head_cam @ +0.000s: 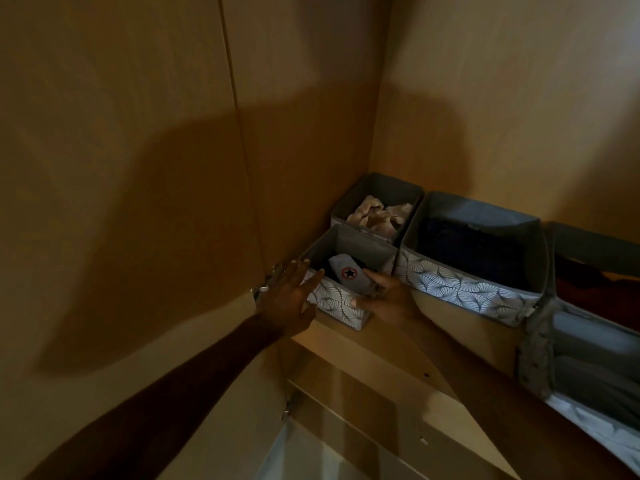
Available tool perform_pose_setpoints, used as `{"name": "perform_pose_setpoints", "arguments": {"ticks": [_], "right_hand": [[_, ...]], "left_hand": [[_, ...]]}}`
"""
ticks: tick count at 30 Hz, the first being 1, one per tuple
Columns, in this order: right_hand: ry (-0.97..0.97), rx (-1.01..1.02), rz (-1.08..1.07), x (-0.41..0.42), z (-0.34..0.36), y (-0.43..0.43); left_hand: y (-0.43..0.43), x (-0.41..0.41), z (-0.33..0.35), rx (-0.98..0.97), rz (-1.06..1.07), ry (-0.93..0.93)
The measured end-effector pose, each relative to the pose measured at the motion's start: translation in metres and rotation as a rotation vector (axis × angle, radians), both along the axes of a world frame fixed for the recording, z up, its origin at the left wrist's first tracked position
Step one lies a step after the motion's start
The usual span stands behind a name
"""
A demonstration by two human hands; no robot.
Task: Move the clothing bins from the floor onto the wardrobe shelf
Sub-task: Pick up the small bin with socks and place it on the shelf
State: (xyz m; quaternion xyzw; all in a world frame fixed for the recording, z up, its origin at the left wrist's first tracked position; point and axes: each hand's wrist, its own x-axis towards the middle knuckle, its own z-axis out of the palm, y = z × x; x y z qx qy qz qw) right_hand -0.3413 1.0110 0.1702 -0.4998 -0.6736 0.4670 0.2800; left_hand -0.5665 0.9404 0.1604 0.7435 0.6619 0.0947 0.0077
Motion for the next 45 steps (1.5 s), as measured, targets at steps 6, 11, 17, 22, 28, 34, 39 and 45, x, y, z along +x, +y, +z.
{"name": "perform_pose_setpoints", "arguments": {"ticks": [6, 11, 17, 22, 28, 34, 39, 45], "right_hand": [[-0.006, 0.041, 0.057, -0.005, 0.000, 0.007], [-0.031, 0.064, 0.085, -0.010, 0.000, 0.010], [-0.061, 0.117, 0.078, -0.011, 0.000, 0.010], [-0.059, 0.136, 0.050, -0.003, -0.003, 0.009], [-0.057, 0.129, 0.035, -0.002, -0.003, 0.007], [-0.024, 0.144, 0.023, -0.007, -0.006, 0.000], [0.044, 0.116, 0.009, -0.001, -0.014, -0.023], [0.109, 0.089, -0.053, 0.021, -0.015, -0.072]], "left_hand": [[0.008, -0.001, 0.007, 0.005, 0.037, -0.106], [0.005, -0.003, 0.004, -0.035, 0.078, -0.149], [0.009, -0.002, 0.006, -0.064, 0.084, -0.158], [0.013, 0.003, 0.008, -0.051, 0.093, -0.133], [0.013, 0.004, 0.007, -0.036, 0.086, -0.191], [0.006, 0.005, 0.009, -0.038, 0.121, -0.241], [-0.023, 0.014, -0.007, 0.004, 0.110, -0.530], [-0.061, 0.039, -0.030, -0.070, 0.128, -0.908]]}}
